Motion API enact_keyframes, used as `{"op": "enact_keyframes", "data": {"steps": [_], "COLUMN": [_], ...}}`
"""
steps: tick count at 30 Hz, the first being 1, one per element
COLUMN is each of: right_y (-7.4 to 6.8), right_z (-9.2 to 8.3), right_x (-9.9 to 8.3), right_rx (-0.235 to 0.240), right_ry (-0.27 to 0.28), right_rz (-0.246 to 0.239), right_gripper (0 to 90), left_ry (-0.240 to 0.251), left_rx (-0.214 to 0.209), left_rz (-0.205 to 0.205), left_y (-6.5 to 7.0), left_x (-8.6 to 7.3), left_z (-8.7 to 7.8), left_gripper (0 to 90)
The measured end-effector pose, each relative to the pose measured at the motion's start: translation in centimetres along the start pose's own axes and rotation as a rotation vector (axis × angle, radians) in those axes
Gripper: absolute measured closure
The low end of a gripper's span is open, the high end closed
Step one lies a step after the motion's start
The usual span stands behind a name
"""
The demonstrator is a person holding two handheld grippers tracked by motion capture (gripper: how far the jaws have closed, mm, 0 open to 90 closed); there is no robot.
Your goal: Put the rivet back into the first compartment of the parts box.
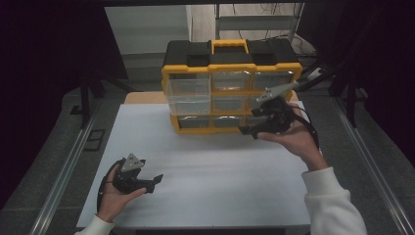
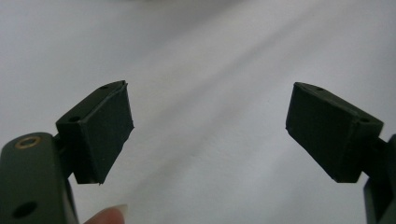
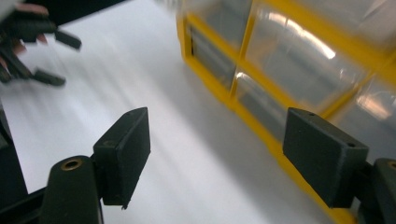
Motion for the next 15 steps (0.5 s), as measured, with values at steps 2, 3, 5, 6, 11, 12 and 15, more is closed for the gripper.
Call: {"op": "enact_keyframes", "data": {"steps": [2, 3, 5, 6, 11, 12, 15], "right_y": [-0.4, -0.7, -0.9, -1.3, -2.1, -2.7, -3.7], "right_z": [0.3, 0.6, 0.8, 1.3, 2.0, 2.1, 2.4], "right_x": [-1.4, -2.4, -3.2, -4.8, -7.6, -8.9, -10.7], "right_rx": [-0.006, -0.012, -0.017, -0.028, -0.039, -0.045, -0.051], "right_ry": [-0.002, -0.004, -0.007, -0.008, -0.005, 0.009, 0.029], "right_rz": [0.009, 0.019, 0.028, 0.051, 0.078, 0.095, 0.106], "right_gripper": [23.4, 23.4, 23.3, 22.8, 22.8, 23.2, 23.4], "left_ry": [0.0, 0.001, 0.002, 0.003, -0.002, -0.002, 0.001], "left_rx": [-0.001, -0.001, 0.0, 0.0, 0.0, 0.0, -0.001], "left_rz": [0.001, 0.001, 0.001, -0.001, 0.001, 0.0, -0.002], "left_y": [0.1, 0.1, 0.1, 0.0, 0.0, 0.0, 0.0], "left_x": [0.0, 0.0, 0.0, 0.1, 0.0, 0.0, 0.1], "left_z": [0.0, 0.0, 0.0, -0.1, 0.1, 0.1, 0.0], "left_gripper": [15.1, 15.1, 15.1, 15.1, 15.1, 15.1, 15.1]}}
Point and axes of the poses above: each handheld gripper's, and its own axes: z roughly forward along the jaws, x roughly out of its top, y roughly to its right, the point moved 2 cm from there along z, roughly forward along the jaws, and after that the axes turned 15 degrees about -z, right-handed, at the moved point
